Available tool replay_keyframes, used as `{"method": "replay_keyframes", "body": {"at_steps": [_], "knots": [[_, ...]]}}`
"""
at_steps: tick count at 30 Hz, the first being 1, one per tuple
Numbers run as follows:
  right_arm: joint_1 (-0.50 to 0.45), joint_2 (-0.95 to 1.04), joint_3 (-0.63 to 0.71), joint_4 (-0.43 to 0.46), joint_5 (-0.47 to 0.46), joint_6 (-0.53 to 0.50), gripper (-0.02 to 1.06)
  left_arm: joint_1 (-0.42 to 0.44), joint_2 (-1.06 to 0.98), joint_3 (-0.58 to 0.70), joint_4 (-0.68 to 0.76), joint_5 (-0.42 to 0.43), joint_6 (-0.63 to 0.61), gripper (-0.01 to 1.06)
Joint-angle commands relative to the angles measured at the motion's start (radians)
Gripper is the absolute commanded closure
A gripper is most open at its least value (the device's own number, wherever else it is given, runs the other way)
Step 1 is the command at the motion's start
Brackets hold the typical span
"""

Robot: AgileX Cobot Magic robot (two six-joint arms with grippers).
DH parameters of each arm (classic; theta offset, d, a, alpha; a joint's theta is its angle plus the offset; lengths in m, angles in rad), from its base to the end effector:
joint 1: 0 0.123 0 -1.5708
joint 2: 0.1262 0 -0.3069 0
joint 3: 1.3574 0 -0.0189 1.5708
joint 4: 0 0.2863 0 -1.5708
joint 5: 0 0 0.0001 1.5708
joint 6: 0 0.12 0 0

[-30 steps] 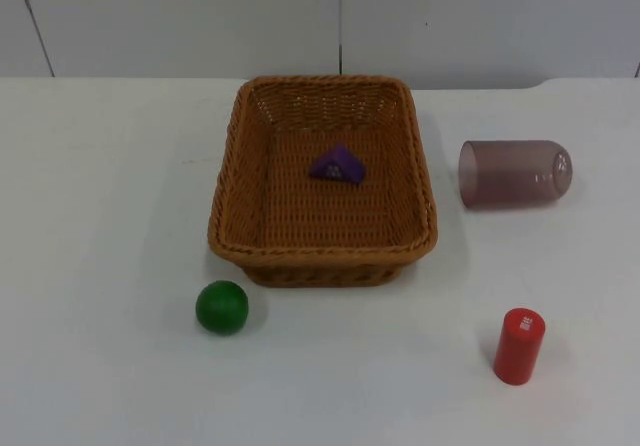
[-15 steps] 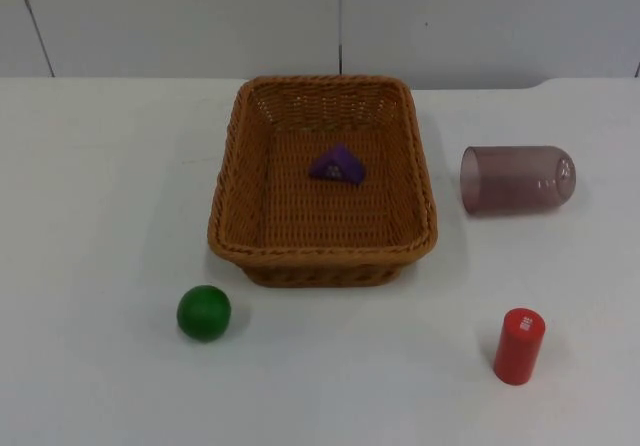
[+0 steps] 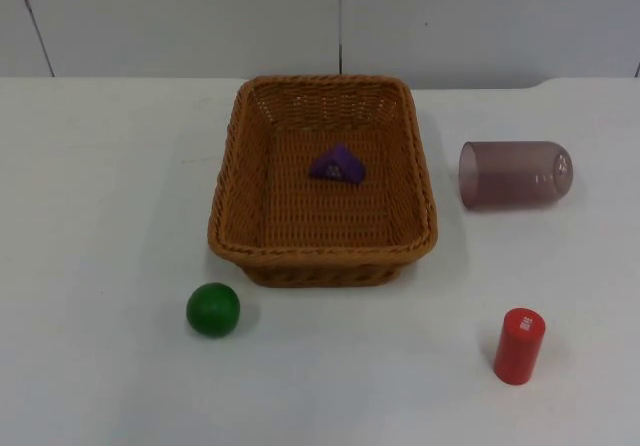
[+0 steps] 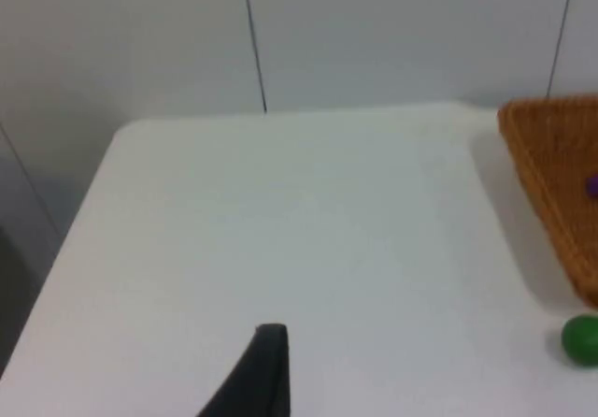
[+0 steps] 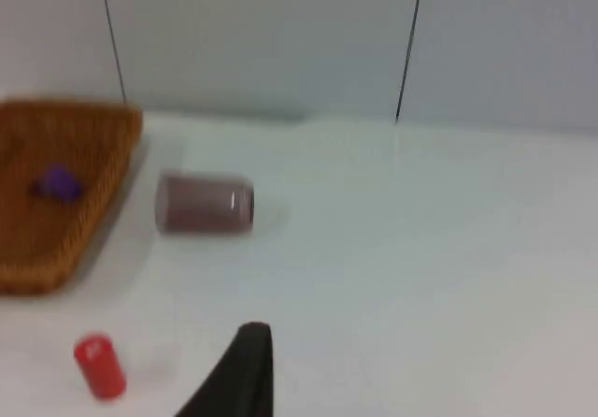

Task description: Pick up the basket with the left hand and place the triangular block into the basket with the right hand.

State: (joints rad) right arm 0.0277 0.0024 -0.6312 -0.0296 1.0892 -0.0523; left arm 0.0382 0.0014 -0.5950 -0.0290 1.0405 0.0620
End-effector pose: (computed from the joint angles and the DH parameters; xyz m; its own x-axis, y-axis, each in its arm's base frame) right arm 0.0110 -0.0028 0.3207 -0.3633 -0.0760 -0.9286 -0.0273 0.9971 -0.0710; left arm 0.0185 -0.0023 0.3146 -0.3519 0.0339 -0.9354 0.0019 0.9994 0.0355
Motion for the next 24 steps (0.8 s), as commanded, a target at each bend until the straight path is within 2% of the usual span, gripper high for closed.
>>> {"method": "replay_keyframes", "body": {"at_steps": [1, 4, 10, 24], "knots": [[-0.007, -0.002, 0.075, -0.009, -0.016, 0.012, 0.00, -0.002, -0.001, 0.029, 0.011, 0.003, -0.008, 0.00], [-0.007, -0.002, 0.118, -0.009, -0.011, 0.021, 0.00, -0.002, -0.001, 0.048, 0.022, 0.000, -0.008, 0.00], [-0.007, -0.002, 0.116, -0.013, -0.013, 0.021, 0.00, -0.002, -0.001, 0.091, 0.034, 0.024, -0.008, 0.00], [-0.007, -0.002, 0.116, -0.013, -0.013, 0.021, 0.00, -0.002, -0.001, 0.101, 0.029, 0.034, -0.045, 0.00]]}}
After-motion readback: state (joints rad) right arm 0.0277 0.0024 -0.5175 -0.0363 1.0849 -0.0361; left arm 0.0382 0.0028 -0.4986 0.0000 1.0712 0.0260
